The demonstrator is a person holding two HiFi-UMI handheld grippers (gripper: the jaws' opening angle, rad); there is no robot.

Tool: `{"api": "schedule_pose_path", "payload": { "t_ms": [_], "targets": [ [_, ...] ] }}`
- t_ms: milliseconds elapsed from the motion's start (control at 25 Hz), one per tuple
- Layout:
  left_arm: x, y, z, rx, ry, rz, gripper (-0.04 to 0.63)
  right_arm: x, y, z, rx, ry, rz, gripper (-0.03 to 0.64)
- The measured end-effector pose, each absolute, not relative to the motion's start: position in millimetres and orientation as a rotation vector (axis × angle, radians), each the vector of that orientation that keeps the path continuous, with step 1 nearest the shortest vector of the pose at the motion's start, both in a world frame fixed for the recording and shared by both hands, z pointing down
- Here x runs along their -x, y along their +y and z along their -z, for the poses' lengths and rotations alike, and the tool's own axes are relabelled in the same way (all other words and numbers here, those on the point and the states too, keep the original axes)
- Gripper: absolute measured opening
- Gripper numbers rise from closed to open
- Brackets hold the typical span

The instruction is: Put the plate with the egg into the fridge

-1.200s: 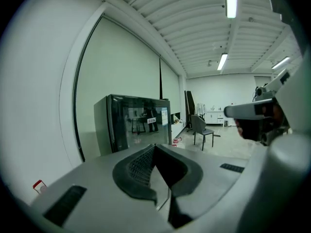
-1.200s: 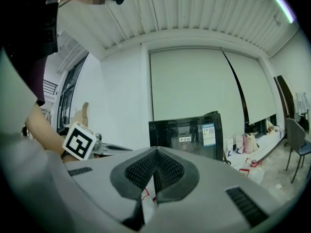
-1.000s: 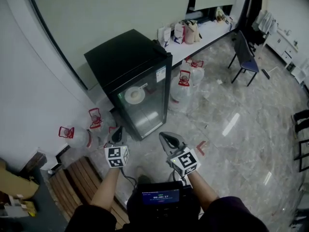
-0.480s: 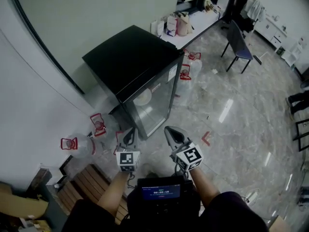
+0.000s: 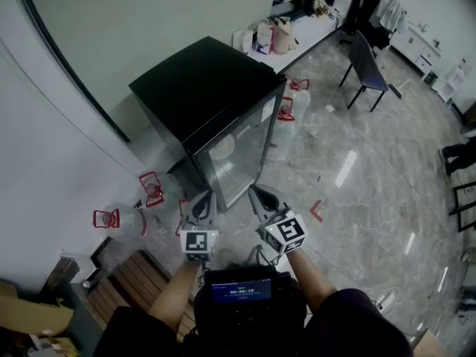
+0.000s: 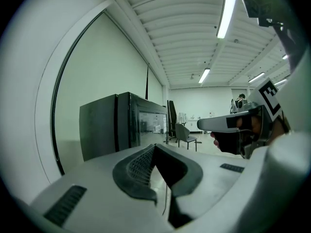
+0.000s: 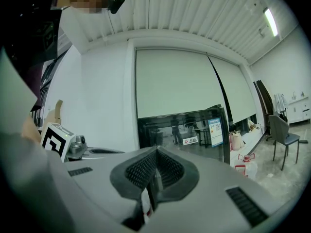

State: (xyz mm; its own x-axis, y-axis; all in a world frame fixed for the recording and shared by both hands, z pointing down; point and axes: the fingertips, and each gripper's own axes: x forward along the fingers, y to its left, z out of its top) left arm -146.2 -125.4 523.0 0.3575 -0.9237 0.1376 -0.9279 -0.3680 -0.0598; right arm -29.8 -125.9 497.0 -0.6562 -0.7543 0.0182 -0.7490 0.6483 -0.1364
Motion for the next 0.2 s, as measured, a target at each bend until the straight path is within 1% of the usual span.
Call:
{"api": "schedule_pose_path", "payload": {
  "t_ms": [200],
  "targets": [
    [145.7,-129.8,-523.6,-2.551,-1.782,-0.183,0.009,28.4,-129.5,-495.0,1.261,2.816,0.182,0.006]
  ]
}}
